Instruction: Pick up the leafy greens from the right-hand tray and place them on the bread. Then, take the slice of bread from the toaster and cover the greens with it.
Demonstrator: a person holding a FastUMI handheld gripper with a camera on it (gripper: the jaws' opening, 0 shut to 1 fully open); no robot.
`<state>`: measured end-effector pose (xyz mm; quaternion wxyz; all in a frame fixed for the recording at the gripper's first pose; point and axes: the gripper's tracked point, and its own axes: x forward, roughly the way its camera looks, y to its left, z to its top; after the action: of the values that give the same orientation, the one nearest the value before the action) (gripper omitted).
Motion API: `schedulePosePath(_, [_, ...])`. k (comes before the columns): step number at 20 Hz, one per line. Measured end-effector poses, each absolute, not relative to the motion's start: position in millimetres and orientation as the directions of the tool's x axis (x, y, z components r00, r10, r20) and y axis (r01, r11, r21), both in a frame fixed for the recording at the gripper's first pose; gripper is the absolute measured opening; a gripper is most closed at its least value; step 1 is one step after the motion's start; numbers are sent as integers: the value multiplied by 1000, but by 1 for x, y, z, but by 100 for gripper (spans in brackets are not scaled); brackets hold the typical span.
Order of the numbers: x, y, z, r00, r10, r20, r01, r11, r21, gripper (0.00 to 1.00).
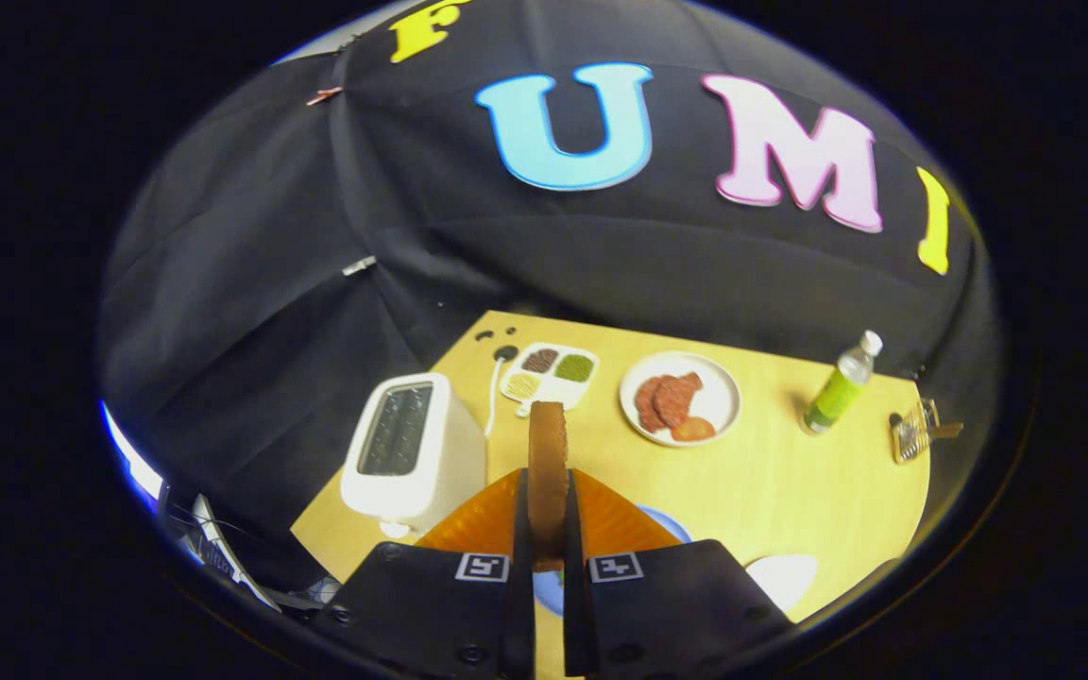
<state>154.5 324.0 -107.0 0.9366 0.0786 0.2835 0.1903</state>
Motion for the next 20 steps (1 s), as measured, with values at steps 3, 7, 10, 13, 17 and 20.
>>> schedulePosePath(3, [148, 306, -149, 763, 365, -534, -242, 926, 288, 16])
schedulePosePath(7, [147, 314, -196, 753, 374, -542, -148, 898, 414, 16])
schedulePosePath(10, [150, 323, -220, 750, 394, -532, -62, 842, 535, 16])
schedulePosePath(13, [154, 323, -244, 754, 384, -533, -23, 826, 563, 16])
schedulePosePath(17, [158, 307, -276, 749, 360, -556, 39, 814, 580, 16])
schedulePosePath(20, [161, 290, -294, 740, 327, -588, 56, 841, 538, 16])
